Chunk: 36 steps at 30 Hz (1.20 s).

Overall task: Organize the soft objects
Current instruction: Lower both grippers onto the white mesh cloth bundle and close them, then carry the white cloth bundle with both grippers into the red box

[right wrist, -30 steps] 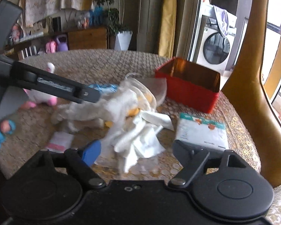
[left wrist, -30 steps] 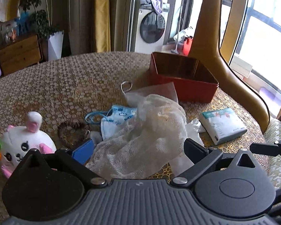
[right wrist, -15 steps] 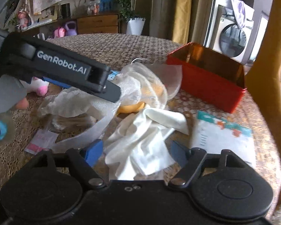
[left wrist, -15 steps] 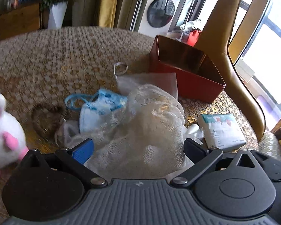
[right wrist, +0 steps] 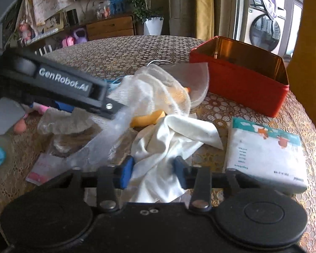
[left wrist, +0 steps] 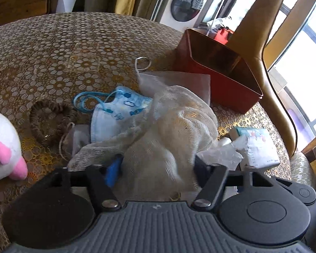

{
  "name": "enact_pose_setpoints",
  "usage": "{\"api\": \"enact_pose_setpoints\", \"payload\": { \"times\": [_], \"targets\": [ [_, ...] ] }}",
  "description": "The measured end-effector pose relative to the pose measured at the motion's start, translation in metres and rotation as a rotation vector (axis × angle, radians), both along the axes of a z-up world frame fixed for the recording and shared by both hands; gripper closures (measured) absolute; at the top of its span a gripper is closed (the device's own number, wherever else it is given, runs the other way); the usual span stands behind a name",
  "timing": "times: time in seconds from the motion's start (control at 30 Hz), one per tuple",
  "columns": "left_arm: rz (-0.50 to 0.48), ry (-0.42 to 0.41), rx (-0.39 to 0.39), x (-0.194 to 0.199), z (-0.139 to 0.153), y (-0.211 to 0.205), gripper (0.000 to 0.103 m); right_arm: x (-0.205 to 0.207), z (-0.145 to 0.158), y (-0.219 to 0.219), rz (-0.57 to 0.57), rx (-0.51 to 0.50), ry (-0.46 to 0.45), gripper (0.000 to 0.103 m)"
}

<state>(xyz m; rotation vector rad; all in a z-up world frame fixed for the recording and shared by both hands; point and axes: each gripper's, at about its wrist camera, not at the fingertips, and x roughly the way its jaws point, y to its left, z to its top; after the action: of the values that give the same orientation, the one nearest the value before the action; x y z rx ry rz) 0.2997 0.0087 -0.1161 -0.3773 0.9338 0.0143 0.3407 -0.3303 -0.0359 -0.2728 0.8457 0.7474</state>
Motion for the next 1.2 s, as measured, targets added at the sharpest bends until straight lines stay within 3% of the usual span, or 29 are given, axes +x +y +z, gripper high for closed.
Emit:
{"api": "enact_pose_setpoints", "payload": {
  "times": [0.1,0.17,0.33,0.67,1.2],
  "targets": [
    [0.013,0.007,-0.021,-0.001,0.000,0.007,0.059,0.001,0.001,-0.005,-0.023,0.020,0.013,0.074],
    [0.020,0.012,-0.013,-0.001,0.001,0.011,0.075,0.001,0.002,-0.007,-0.037,0.027,0.016,0.080],
    [0.012,-0.016,0.006,-0.008,0.008,0.014,0.089,-0.003,0.013,-0.009,-0.071,0.040,-0.011,0.093],
    [-0.009,-0.147,0.104,-0.026,0.058,0.018,0.091,-0.016,0.058,-0.021,-0.137,0.086,-0.150,0.098],
    [-0.134,-0.251,0.136,-0.013,0.150,0.010,0.091,-0.002,0.140,-0.045,-0.155,0.210,-0.261,0.099]
  ]
}}
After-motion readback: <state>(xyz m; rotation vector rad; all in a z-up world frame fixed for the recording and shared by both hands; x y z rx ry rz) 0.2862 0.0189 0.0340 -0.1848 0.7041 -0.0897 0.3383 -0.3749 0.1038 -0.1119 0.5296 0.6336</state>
